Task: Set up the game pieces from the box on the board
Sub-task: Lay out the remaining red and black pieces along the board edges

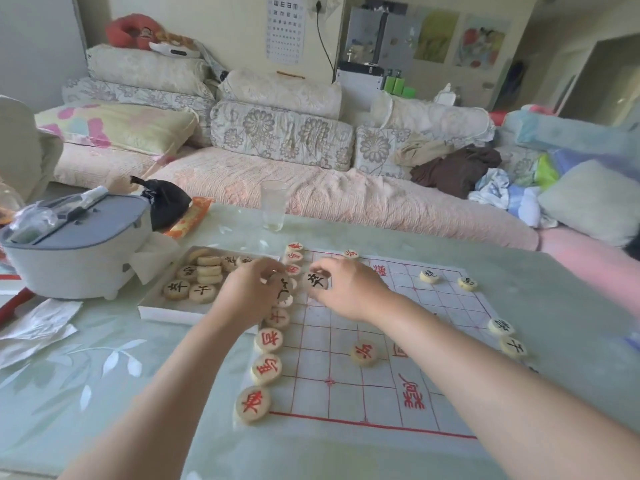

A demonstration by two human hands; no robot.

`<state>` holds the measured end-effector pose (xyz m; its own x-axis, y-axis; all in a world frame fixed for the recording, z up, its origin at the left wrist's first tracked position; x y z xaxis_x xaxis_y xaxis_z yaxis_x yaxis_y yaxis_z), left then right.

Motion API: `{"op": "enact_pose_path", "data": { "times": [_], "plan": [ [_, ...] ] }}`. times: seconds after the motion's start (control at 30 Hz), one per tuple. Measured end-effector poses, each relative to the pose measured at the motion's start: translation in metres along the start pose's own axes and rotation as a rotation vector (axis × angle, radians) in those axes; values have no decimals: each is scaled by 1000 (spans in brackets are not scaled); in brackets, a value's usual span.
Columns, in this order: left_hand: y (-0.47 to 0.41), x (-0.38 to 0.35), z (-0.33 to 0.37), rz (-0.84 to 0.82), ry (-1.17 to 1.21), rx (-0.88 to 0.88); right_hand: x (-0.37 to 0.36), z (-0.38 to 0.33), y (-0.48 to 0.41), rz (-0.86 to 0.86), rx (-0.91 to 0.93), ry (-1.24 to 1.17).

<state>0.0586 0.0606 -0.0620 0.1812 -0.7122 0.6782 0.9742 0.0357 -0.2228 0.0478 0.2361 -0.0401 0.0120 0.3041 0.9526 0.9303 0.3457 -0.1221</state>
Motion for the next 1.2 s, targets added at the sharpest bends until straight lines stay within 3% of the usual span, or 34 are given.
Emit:
{"op": "enact_pose_path", "data": {
  "times": [0.27, 0.53, 0.7, 1.2],
  "plan": [
    [9, -81, 71, -185, 51, -72, 19, 111, 50, 62, -211, -42],
    [-7, -132, 106, -314, 224, -5, 25, 229, 67, 173, -597, -68],
    [-25, -148, 105, -321, 401, 97, 25, 253, 46, 203, -598, -66],
    [-50, -176, 86, -334, 536, 261, 9, 254, 9, 142, -499, -68]
  ]
}}
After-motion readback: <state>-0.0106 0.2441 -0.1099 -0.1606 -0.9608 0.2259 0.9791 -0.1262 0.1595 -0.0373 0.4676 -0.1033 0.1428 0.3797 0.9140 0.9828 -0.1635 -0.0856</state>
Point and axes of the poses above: each hand's wrist, its own y-axis away from the middle knuckle, its own x-axis out of the back of the hand, z = x × y, the point moved 6 cm from there along -y, towards the middle knuckle, and after that the axes turned 2 degrees about -z, right-handed, at the moved point
